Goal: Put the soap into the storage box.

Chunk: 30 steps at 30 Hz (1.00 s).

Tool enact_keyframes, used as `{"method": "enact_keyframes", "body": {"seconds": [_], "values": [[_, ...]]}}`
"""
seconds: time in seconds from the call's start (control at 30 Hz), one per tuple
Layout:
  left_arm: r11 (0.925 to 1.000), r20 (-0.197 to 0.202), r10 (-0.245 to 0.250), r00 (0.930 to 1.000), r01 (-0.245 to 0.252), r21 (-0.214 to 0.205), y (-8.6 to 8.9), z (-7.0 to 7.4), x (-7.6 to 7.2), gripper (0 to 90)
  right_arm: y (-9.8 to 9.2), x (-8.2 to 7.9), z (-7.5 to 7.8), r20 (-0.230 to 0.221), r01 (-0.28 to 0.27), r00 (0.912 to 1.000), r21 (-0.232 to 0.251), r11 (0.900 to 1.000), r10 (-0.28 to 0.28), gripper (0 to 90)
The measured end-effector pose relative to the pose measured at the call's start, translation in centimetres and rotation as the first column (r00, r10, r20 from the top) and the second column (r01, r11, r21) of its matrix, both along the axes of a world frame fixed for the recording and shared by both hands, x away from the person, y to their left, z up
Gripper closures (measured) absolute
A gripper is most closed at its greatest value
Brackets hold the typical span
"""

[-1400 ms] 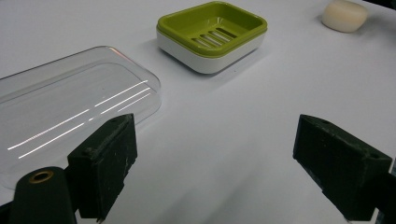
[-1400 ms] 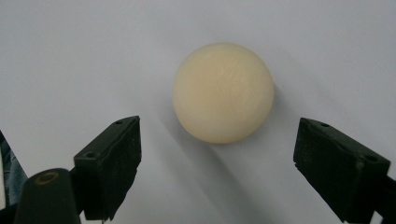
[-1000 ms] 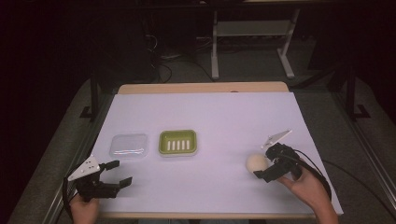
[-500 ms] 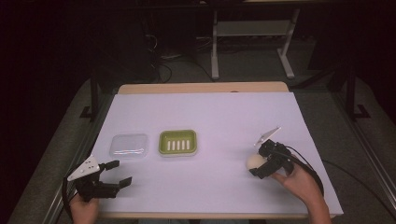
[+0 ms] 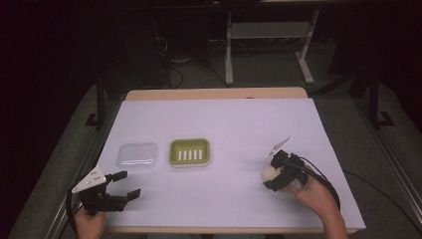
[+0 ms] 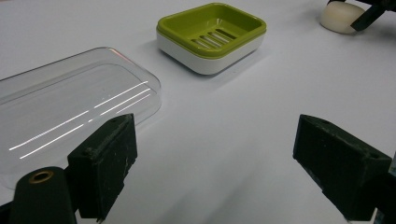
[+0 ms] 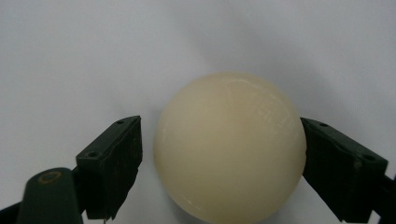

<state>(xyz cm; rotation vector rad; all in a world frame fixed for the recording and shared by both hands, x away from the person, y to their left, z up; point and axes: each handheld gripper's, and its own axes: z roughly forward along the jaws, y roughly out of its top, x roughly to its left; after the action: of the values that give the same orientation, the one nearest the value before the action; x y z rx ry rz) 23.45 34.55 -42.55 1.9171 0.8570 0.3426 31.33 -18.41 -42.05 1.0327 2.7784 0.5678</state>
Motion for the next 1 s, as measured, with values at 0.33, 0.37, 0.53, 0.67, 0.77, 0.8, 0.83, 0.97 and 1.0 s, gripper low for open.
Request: {"method": "enact_keyframes", "body": {"seconds": [0.33, 0.37, 0.53, 0.67, 0.77, 0.8, 0.83, 0.97, 1.0], "values": [[1.0, 0.004, -0.004, 1.0, 0.004, 0.004, 0.06, 0.03, 0.03, 12.8, 0.01, 0.05, -0.69, 0.003, 0.018, 0.9998, -0.04, 0.999, -0.018, 21.3], [1.0, 0.004, -0.003, 1.0, 0.003, 0.001, 0.03, 0.03, 0.02, 12.8, 0.01, 0.04, -0.69, 0.005, 0.015, 0.9999, -0.039, 0.9991, -0.015, 21.8], [1.0, 0.002, -0.003, 1.0, 0.003, -0.001, 0.0, 0.02, 0.01, 12.8, 0.05, -0.01, -0.72, 0.007, 0.01, 0.9999, -0.038, 0.9992, -0.01, 23.3], [1.0, 0.002, -0.004, 1.0, 0.004, 0.0, 0.02, 0.01, 0.03, 12.8, 0.07, -0.03, -0.71, 0.005, 0.017, 0.9999, -0.039, 0.9991, -0.017, 23.6], [1.0, 0.001, -0.004, 1.0, 0.004, -0.001, 0.01, 0.01, 0.02, 12.8, 0.08, -0.01, -0.69, 0.004, 0.019, 0.9998, -0.041, 0.999, -0.019, 23.7], [1.0, 0.001, -0.004, 1.0, 0.004, -0.002, 0.0, 0.0, 0.02, 12.8, 0.09, 0.0, -0.69, 0.005, 0.02, 0.9998, -0.039, 0.999, -0.019, 23.7], [1.0, 0.0, -0.004, 1.0, 0.004, -0.001, -0.01, 0.0, 0.02, 12.8, 0.1, 0.01, -0.68, 0.003, 0.018, 0.9998, -0.04, 0.999, -0.018, 23.8], [1.0, 0.001, -0.004, 1.0, 0.004, -0.001, 0.0, 0.0, 0.02, 12.8, 0.07, -0.01, -0.65, 0.002, 0.02, 0.9998, -0.038, 0.9991, -0.02, 23.9], [1.0, 0.002, -0.002, 1.0, 0.002, -0.002, 0.01, 0.0, 0.02, 12.8, 0.05, 0.01, -0.64, 0.001, 0.019, 0.9998, -0.038, 0.9991, -0.019, 23.9]]}}
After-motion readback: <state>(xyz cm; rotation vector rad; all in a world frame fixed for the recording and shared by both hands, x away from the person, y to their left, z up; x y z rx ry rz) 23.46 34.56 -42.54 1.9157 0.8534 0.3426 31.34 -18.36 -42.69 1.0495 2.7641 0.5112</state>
